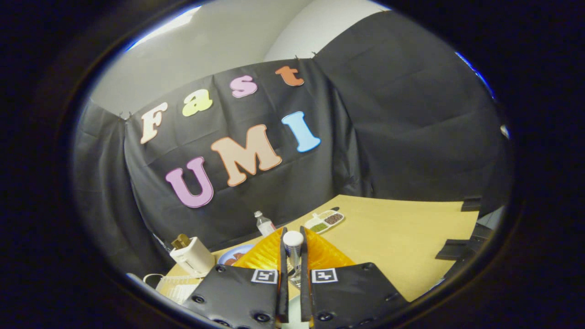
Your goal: Take the plate from the dish rack, then take the spoon from the basket and place it into the plate.
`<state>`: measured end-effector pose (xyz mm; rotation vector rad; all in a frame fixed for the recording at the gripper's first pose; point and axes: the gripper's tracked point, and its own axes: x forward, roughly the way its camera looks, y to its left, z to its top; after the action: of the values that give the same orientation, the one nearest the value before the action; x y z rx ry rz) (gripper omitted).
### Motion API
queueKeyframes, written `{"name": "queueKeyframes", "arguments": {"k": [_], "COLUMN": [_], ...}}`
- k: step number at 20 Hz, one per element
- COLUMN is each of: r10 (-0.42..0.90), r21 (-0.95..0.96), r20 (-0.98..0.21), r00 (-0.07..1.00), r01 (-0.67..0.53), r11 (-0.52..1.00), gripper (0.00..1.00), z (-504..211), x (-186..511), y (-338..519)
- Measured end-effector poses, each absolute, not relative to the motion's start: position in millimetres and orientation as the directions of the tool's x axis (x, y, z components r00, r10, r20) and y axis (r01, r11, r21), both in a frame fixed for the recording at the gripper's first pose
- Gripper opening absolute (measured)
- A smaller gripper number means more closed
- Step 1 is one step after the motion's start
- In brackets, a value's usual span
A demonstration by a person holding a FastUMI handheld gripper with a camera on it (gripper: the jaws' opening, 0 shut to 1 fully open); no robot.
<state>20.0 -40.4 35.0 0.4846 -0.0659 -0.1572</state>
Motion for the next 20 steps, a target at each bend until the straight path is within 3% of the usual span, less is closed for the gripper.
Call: {"name": "queueKeyframes", "arguments": {"k": [5,12,20], "r10": [-0.162,-0.122,-0.146], "r21": [0.591,0.588,0.55], "r20": [-0.089,-0.273,-0.309], "r00": [0.983,0.954,0.94], "r01": [0.184,0.266,0.302], "r11": [0.786,0.764,0.778], "gripper": [0.13,0.14,0.2], "z": [-17,-96,-116], "x": [-5,4,6], "y": [-41,-39,-64]}}
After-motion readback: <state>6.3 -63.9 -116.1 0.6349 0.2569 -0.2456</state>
